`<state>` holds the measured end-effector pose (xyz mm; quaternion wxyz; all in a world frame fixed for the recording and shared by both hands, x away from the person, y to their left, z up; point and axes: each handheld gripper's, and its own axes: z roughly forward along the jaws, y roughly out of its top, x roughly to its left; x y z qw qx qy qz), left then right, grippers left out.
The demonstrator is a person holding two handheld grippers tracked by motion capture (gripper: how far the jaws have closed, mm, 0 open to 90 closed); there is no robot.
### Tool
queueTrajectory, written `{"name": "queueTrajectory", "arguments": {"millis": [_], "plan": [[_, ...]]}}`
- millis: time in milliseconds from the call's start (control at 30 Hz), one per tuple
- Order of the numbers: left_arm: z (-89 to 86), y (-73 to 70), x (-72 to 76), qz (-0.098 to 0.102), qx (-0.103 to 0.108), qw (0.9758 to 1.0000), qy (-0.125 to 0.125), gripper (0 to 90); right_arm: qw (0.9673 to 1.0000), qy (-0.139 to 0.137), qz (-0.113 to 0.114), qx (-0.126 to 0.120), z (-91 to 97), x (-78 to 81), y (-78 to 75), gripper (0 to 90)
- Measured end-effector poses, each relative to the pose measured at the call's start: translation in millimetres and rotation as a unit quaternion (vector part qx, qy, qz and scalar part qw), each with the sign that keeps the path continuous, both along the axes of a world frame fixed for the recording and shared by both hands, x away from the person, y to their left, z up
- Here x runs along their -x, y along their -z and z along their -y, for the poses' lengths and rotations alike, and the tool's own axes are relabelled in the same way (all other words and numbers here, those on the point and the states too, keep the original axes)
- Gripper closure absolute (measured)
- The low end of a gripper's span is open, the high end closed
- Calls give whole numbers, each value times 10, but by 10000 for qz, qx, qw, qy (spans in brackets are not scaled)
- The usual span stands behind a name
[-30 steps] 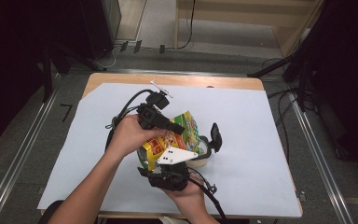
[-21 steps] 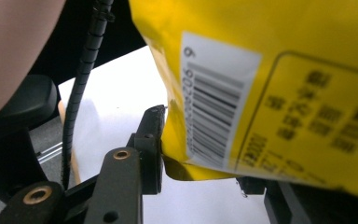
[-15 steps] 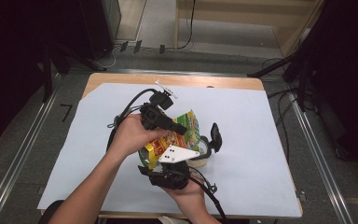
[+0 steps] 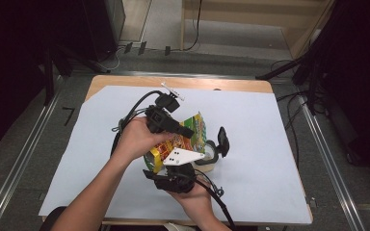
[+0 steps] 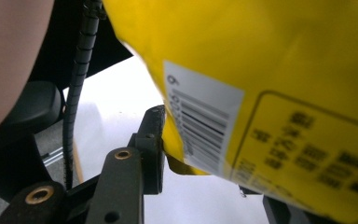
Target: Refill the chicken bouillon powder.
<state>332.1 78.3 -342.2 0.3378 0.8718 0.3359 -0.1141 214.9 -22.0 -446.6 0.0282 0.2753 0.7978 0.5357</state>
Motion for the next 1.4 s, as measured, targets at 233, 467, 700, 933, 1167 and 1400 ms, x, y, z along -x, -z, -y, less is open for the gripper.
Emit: {"name": "queueTrajectory", "arguments": {"millis": [233, 467, 700, 933, 1167, 1400], "plan": [[-14, -5, -17, -85, 44, 10000, -8, 796, 9999, -4, -122, -67, 7, 2, -40, 626], [-36, 18, -49, -211, 26, 9998, -14, 787, 9992, -43, -357, -161, 1, 6, -81, 627], [-48, 22, -71, -298, 69, 9995, -3, 787, 9992, -78, -395, -84, 0, 11, -101, 619], [-24, 8, -54, -235, 42, 9997, 25, 792, 9998, -68, -171, 62, -12, 43, -93, 614], [-23, -49, -21, -137, 77, 9999, 30, 790, 9992, -83, 246, 298, -47, 106, -108, 635], [-12, -61, -12, -84, 43, 10000, 14, 791, 9991, -51, 279, 310, -59, 114, -112, 645]]}}
